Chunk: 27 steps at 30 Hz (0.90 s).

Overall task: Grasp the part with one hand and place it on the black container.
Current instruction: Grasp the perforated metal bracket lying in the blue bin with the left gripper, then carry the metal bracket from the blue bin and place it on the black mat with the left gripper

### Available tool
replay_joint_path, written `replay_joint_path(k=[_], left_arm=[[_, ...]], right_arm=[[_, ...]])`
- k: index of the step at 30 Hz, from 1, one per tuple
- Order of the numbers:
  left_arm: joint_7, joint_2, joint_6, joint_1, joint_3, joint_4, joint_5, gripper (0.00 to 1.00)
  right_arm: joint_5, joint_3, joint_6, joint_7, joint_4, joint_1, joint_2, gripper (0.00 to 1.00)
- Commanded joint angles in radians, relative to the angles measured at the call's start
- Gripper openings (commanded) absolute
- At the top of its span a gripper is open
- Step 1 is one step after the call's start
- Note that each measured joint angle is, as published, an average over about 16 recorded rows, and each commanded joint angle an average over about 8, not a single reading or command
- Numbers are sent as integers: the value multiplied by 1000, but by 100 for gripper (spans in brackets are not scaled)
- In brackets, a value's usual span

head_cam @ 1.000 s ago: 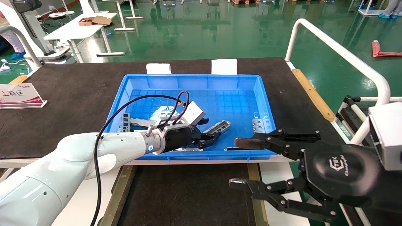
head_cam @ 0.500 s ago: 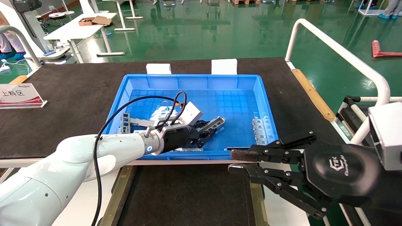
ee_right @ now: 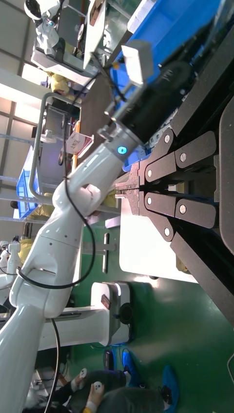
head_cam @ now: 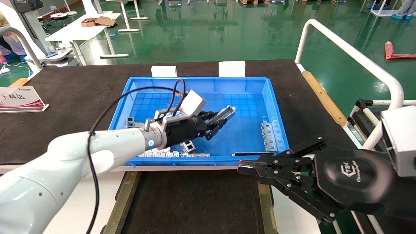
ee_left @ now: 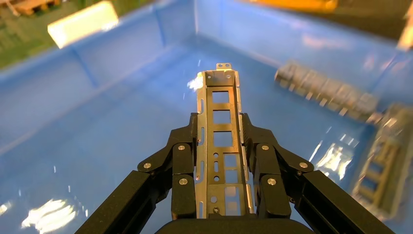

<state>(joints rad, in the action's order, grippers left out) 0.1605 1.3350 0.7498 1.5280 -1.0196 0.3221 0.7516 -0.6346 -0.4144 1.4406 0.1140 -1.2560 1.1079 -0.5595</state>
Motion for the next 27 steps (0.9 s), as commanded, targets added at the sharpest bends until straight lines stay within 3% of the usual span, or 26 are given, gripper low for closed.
replay_joint_path(k=[1,9,16,22,27], left_arm=[[12,-4,29,12,10,-6,-21,0],[34,-93,249,32,49,24,-87,0],[-2,-219,381,-23,60,172,-122,0],[-57,-355,377,-135,69,415,-160,0],[-85,-472,270,-261,76,660,-181,0]], right_arm=[[0,0,0,0,0,0,0,0],[0,0,0,0,0,0,0,0],[0,0,0,0,0,0,0,0],[0,0,0,0,0,0,0,0],[0,0,0,0,0,0,0,0]])
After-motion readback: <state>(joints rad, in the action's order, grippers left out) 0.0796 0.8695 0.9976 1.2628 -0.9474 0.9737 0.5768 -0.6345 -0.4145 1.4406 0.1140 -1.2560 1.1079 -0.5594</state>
